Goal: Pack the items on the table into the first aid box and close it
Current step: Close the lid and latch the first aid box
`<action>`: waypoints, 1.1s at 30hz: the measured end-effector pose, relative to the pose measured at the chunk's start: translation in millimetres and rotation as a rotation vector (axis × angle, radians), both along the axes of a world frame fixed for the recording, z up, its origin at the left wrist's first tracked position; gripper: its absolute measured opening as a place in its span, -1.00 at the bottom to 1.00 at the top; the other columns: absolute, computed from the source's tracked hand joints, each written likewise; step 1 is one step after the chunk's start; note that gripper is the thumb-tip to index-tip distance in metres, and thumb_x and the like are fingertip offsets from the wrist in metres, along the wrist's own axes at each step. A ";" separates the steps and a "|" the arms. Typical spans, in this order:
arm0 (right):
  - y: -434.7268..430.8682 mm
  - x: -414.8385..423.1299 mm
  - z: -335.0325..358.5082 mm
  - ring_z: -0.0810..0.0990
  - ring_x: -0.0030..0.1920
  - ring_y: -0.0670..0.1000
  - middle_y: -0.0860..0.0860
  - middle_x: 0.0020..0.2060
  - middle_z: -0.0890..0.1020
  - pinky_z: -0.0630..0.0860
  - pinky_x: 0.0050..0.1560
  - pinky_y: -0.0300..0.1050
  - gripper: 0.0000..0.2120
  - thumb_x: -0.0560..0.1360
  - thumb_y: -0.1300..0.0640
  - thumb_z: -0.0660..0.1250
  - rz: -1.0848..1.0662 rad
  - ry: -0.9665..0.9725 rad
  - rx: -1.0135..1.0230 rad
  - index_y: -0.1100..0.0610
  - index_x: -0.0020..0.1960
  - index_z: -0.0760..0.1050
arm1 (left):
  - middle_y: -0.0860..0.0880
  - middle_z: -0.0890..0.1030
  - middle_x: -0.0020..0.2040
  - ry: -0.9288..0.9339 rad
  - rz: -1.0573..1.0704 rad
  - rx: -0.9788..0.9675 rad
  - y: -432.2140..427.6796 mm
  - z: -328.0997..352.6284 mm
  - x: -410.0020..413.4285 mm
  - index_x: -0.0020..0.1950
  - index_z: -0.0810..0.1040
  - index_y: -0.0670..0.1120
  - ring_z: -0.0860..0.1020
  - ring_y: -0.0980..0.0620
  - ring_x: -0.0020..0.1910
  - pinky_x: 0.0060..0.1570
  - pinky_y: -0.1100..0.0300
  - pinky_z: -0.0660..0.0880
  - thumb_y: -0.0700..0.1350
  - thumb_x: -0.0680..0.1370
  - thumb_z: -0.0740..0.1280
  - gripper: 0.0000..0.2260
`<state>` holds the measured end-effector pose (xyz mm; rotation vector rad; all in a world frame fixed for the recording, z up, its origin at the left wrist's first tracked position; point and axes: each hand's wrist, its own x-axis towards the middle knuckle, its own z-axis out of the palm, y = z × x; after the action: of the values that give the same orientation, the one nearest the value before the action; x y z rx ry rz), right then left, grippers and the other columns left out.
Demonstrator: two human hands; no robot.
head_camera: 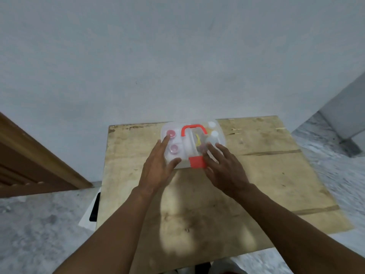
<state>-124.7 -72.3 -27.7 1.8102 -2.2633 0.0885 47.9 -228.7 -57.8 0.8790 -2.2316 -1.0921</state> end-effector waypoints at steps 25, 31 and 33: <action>0.4 -46.6 -37.0 0.43 0.37 0.19 0.18 0.45 0.30 0.58 0.18 0.13 -0.23 0.32 -0.33 0.39 -0.047 -0.570 -0.356 0.01 0.43 0.41 | 0.10 0.18 0.60 0.055 0.193 -0.064 23.3 -13.5 -15.9 0.59 0.23 0.04 0.26 0.09 0.54 0.33 -0.08 0.48 0.11 0.47 0.46 -0.25; -4.8 -43.1 -52.4 0.43 0.37 0.25 0.08 0.44 0.16 0.61 0.09 0.16 -0.21 0.34 -0.34 0.40 -0.039 -0.514 -0.414 -0.04 0.45 0.27 | 0.03 0.12 0.62 0.047 0.224 -0.079 30.9 -28.1 -34.1 0.60 0.13 -0.02 0.18 0.07 0.57 0.37 0.42 0.22 0.31 0.37 0.47 -0.05; -8.1 -41.9 -55.9 0.38 0.40 0.24 0.07 0.44 0.16 0.61 0.12 0.19 -0.21 0.34 -0.33 0.43 -0.052 -0.517 -0.435 -0.05 0.43 0.24 | 0.01 0.13 0.61 0.056 0.250 -0.060 31.8 -31.1 -39.0 0.59 0.14 -0.05 0.20 0.07 0.56 0.36 0.50 0.16 0.38 0.35 0.43 -0.03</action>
<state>-166.6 -80.5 -83.5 1.6177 -2.3471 1.0594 9.0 -196.9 -89.0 1.0556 -2.0320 -0.9180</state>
